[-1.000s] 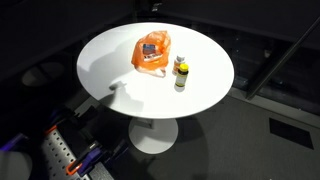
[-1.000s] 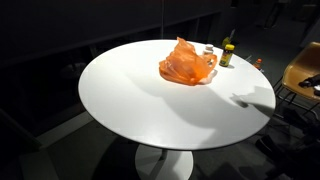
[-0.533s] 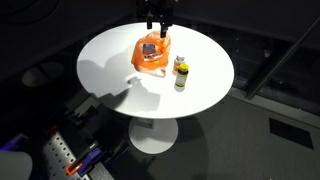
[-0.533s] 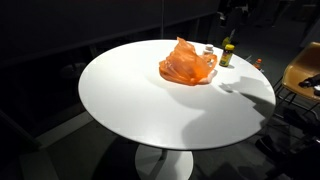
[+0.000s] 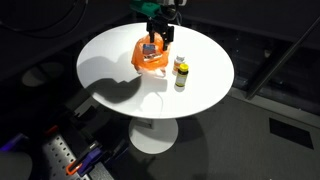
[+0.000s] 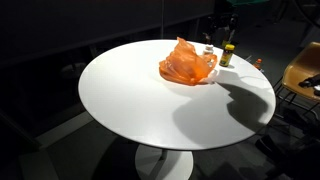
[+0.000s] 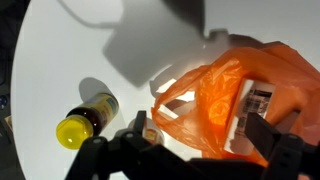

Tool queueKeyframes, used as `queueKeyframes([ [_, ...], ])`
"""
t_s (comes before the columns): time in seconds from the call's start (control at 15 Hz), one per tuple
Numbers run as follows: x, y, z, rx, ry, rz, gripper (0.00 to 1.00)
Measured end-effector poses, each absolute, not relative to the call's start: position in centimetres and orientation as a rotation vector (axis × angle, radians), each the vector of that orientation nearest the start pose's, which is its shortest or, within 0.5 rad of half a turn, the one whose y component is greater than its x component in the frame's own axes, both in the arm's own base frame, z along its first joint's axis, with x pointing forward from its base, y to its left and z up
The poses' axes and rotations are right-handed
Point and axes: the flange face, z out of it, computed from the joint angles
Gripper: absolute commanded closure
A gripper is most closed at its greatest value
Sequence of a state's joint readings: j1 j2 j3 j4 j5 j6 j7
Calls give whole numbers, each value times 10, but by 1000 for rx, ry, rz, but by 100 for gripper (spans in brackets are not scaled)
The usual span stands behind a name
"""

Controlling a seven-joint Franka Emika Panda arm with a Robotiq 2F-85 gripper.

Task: Remove the white box from the plastic and put it on the table

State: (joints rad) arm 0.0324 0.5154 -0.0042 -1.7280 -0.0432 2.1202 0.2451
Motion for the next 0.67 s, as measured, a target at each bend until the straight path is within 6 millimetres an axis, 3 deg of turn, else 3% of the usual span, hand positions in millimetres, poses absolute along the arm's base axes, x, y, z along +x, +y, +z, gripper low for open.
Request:
queueKeyframes([
  [0.67,691,71,219,-3194,188,204,0],
])
